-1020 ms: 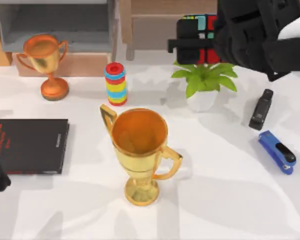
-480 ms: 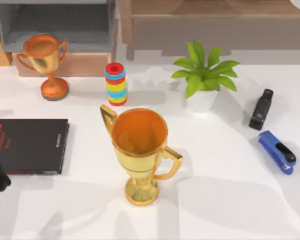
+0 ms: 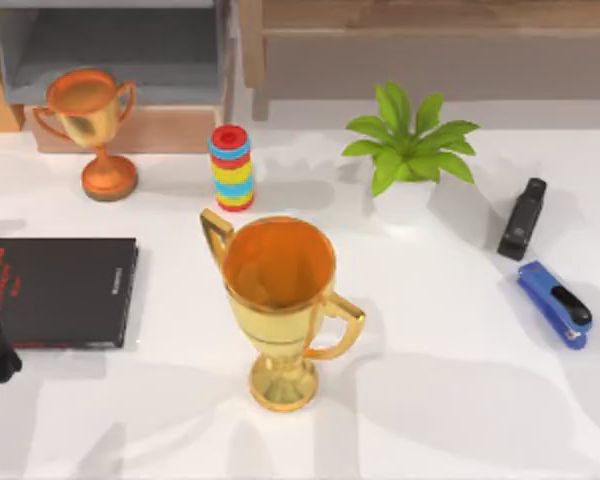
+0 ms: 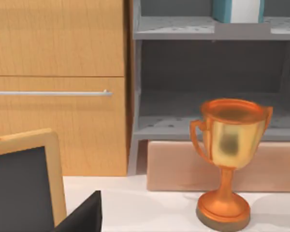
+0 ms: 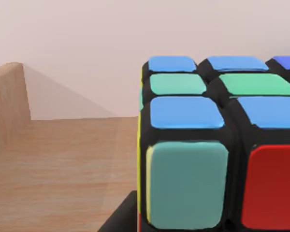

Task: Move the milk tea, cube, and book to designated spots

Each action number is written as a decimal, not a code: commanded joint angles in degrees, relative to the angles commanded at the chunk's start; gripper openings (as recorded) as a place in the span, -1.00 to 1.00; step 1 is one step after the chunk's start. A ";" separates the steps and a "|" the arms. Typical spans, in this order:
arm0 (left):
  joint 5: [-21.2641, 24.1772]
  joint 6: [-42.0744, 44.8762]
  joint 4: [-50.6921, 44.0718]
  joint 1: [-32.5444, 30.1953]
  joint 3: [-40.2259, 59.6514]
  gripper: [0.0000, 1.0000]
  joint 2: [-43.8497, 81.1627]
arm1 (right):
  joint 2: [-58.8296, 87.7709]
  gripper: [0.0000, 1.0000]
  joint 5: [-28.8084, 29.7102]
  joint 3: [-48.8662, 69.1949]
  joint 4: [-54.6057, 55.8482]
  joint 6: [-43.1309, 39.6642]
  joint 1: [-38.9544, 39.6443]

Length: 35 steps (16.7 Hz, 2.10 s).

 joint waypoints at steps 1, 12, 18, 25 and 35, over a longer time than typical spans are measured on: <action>0.00 0.00 0.00 0.00 0.00 1.00 0.00 | 0.11 -1.00 -0.64 2.39 0.02 -0.22 -1.44; 0.00 0.00 0.00 0.00 0.00 1.00 0.00 | 21.12 -1.00 -5.08 25.96 -7.42 -0.10 -4.99; 0.00 0.00 0.00 0.00 0.00 1.00 0.00 | 22.31 -1.00 -5.20 25.92 -8.00 0.10 -4.54; 0.00 0.00 0.00 0.00 0.00 1.00 0.00 | 22.31 0.06 -5.20 25.92 -8.00 0.10 -4.54; 0.00 0.00 0.00 0.00 0.00 1.00 0.00 | 22.31 1.00 -5.20 25.92 -8.00 0.10 -4.54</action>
